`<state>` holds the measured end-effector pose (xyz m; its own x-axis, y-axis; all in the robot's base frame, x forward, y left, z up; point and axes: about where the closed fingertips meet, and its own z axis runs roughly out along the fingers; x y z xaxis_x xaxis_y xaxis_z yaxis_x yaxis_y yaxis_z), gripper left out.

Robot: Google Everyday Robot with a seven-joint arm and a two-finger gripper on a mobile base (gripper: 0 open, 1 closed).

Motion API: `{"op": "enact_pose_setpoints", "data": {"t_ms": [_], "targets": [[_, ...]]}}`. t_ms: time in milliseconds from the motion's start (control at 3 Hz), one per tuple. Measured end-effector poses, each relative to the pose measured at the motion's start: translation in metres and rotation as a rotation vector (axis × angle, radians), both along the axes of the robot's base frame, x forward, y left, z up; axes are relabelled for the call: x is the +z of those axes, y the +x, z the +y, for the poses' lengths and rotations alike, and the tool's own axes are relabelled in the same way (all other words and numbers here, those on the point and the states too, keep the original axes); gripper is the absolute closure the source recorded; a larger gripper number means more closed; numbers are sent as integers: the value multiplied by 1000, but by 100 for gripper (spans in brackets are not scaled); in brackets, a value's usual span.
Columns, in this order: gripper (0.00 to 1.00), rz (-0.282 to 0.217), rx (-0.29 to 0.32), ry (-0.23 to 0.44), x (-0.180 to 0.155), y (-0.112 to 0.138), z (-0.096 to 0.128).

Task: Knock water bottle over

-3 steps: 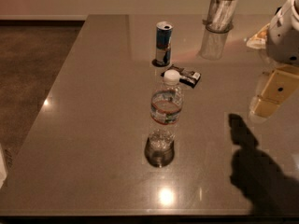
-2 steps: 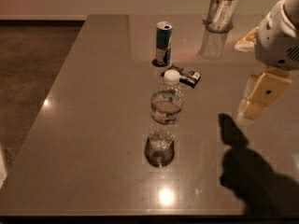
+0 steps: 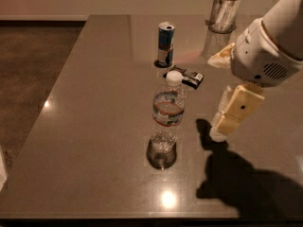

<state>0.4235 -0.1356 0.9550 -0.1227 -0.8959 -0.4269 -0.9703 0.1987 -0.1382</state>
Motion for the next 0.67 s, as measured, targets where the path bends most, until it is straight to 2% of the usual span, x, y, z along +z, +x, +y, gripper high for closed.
{"op": "enact_pose_setpoints", "data": {"t_ms": [667], "targets": [[0,22,102,235,8,-16,64]]}}
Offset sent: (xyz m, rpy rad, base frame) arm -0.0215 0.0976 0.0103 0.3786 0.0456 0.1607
